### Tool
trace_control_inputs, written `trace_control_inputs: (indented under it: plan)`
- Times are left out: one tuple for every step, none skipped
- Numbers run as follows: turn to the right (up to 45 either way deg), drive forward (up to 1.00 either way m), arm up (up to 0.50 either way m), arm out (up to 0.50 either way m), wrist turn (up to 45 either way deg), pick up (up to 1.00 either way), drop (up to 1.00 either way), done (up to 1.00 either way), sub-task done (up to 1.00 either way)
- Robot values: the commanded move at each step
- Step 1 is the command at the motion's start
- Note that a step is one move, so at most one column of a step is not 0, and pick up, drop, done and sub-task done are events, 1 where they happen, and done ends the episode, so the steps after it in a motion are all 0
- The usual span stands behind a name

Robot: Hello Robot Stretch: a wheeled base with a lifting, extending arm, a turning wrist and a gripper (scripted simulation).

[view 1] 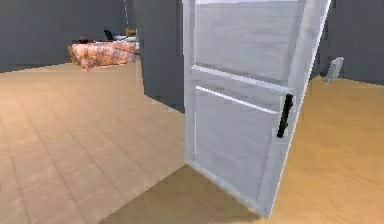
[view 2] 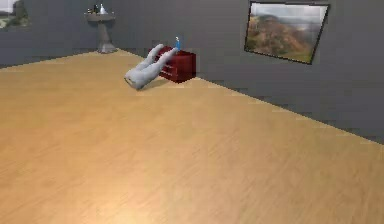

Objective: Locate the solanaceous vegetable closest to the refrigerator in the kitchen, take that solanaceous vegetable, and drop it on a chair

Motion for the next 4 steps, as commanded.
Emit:
trace_control_inputs:
  plan:
    - [0.0,0.1,0.0,0.0,0.0,0.0,0.0,0.0,0.0]
    - [-39.0,0.0,0.0,0.0,0.0,0.0,0.0,0.0,0.0]
    - [0.0,1.0,0.0,0.0,0.0,0.0,0.0,0.0,0.0]
    - [0.0,1.0,0.0,0.0,0.0,0.0,0.0,0.0,0.0]
